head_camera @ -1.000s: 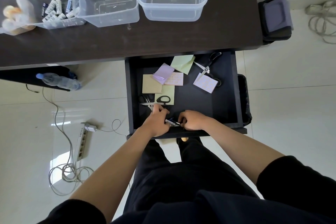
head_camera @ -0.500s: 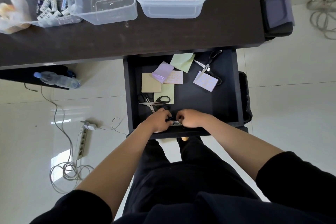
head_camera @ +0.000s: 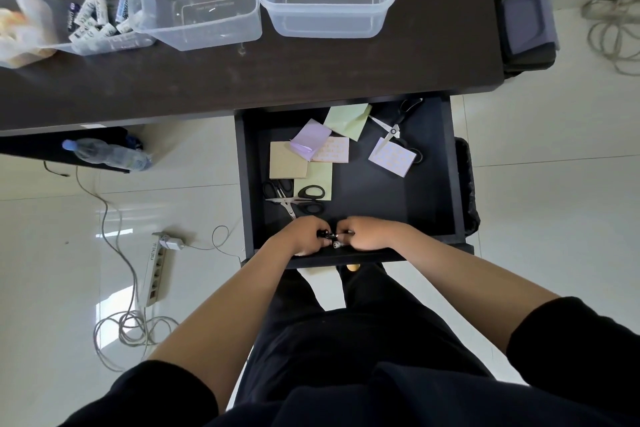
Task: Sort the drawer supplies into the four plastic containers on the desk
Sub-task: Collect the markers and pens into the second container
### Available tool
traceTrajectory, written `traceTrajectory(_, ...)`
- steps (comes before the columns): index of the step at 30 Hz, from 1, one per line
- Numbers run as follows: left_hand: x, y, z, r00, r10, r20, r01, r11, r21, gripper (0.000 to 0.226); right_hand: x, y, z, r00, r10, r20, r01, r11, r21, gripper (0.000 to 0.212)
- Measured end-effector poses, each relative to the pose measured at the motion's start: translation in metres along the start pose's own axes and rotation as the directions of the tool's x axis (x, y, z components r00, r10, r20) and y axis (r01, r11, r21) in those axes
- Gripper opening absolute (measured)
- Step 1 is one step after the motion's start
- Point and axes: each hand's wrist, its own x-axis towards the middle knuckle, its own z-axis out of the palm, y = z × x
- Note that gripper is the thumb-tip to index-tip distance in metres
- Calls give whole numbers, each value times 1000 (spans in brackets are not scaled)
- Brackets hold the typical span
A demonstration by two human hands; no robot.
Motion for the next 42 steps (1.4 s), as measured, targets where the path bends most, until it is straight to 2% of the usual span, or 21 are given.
traceTrajectory(5,-7,-2,0,998,10,-61,-14,998,-57,17,-5,-4,-3,1000,8,20,-9,998,61,13)
traceTrajectory(15,-19,5,-1,993,-1,-122,-13,994,-112,22,-19,-11,-4,998,-28,-56,32,997,63,13)
traceTrajectory(20,-24,8,-3,986,-23,-166,4,994,-112,24,-22,-13,-3,997,-15,-79,21,998,64,22)
traceTrajectory(24,-28,9,-6,980,-29,-195,6,993,-116,25,-26,-9,-3,994,-28,-105,41,991,124,12)
traceTrajectory(27,-31,6,-9,976,-52,-213,24,991,-134,22,-28,-6,-5,992,-34,-118,56,980,191,15)
traceTrajectory(30,-37,1,-14,969,-65,-237,31,989,-145,20,-31,-5,-6,992,-69,-102,92,967,238,18)
traceTrajectory(35,-45,-8,-19,956,-87,-279,41,985,-168,17,-36,-5,-7,990,-106,-89,126,954,272,10)
traceTrajectory(42,-53,-12,-23,961,-83,-262,37,984,-176,16,-38,-5,-10,991,-121,-50,131,930,343,5)
